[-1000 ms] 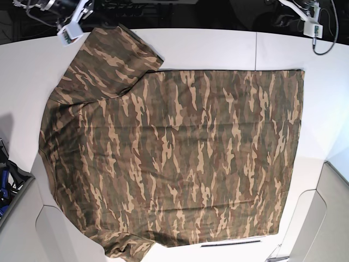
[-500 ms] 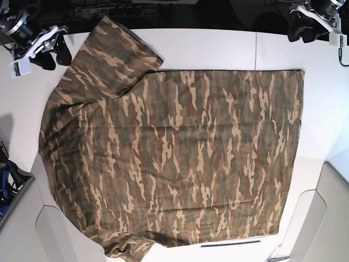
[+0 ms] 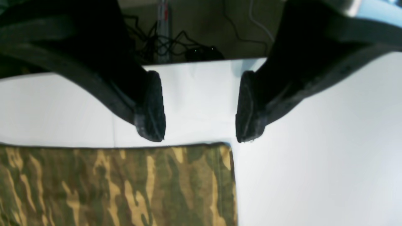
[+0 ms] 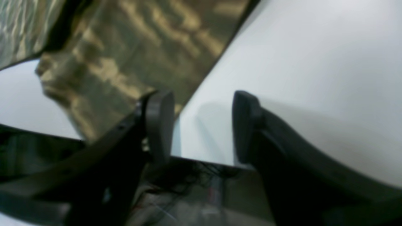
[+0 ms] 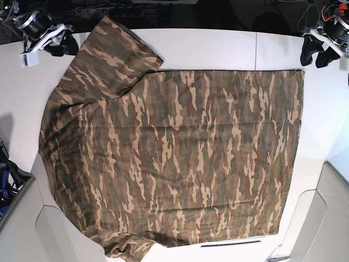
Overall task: Fold the T-shirt properly
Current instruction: 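Move both grippers down to the shirt's collar-side corners and grasp them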
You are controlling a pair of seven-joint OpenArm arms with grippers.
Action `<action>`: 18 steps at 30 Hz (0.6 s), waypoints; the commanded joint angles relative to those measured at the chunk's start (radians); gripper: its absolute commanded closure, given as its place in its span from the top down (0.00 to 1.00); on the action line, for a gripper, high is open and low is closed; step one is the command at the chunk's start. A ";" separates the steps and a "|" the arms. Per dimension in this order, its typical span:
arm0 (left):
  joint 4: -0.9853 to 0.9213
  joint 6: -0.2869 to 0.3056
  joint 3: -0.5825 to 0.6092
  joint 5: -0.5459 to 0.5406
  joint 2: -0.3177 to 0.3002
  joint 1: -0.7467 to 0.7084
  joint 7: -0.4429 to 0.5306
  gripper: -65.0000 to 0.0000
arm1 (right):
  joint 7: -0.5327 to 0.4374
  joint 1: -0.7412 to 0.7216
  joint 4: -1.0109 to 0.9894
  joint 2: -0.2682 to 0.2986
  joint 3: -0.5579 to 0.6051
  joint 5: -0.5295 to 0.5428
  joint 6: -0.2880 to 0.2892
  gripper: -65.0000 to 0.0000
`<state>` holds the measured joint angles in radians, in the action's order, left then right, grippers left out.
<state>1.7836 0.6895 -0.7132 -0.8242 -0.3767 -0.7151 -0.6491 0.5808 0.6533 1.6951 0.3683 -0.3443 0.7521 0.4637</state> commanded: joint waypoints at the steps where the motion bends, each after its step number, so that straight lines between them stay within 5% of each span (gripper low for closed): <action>1: -0.006 0.009 -0.007 -0.014 -0.023 0.007 0.021 0.59 | -0.001 0.003 0.003 0.003 0.004 0.016 0.008 0.46; 13: -0.164 0.009 0.005 -0.032 -0.068 0.128 0.025 0.59 | -0.004 -0.047 0.001 -0.106 0.147 -0.016 0.012 0.46; 18: -0.237 0.009 0.066 -0.016 -0.098 0.183 0.030 0.69 | -0.004 -0.089 0.001 -0.131 0.150 -0.026 0.011 0.46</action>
<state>1.5345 0.6895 -0.6392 -0.8219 -0.4538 -0.5335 -0.6399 0.5728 0.5621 1.6882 0.2314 -0.1921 0.7322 0.4789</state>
